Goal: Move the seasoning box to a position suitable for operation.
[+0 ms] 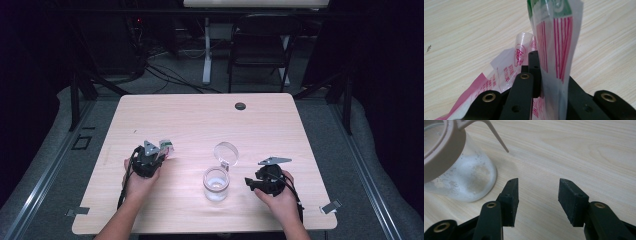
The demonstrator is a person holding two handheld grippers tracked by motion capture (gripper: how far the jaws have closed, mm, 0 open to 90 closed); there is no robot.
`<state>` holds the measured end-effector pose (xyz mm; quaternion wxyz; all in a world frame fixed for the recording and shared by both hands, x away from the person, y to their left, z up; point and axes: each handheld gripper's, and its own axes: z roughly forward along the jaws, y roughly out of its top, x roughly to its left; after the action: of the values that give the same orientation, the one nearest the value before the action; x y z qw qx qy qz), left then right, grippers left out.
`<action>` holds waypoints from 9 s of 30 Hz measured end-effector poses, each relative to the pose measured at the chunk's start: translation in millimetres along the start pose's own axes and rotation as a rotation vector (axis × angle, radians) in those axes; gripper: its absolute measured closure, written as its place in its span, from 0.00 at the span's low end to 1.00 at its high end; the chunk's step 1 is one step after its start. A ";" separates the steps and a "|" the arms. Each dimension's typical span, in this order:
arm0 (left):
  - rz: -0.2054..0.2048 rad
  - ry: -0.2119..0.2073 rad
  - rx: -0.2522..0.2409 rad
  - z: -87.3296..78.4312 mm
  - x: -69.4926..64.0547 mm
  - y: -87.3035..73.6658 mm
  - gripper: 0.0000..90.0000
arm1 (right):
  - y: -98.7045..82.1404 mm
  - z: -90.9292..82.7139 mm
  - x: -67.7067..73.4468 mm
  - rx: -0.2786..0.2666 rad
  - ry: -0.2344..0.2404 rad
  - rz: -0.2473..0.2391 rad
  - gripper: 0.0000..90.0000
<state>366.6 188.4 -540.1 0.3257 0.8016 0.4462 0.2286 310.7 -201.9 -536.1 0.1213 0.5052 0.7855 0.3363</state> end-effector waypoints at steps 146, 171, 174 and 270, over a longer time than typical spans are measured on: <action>0.277 -0.436 0.004 -66.6 -53.4 31.9 1.00 | 32.8 -70.0 39.8 -0.099 0.171 -0.189 0.74; 0.208 -0.431 -0.082 -66.0 -62.7 15.3 1.00 | 83.1 -12.6 96.9 -0.053 0.277 -0.361 0.76; 0.193 -0.432 -0.091 -66.5 -61.2 13.6 1.00 | 86.0 -8.4 101.0 -0.062 0.286 -0.377 0.74; 0.009 -0.146 0.006 0.6 -74.3 -57.7 0.34 | 88.7 11.9 113.3 -0.035 0.301 -0.445 1.00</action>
<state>297.3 146.4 -588.1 0.3540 0.8191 0.4182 0.1698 328.0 -74.5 -470.3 0.0827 0.2621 0.8806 0.3861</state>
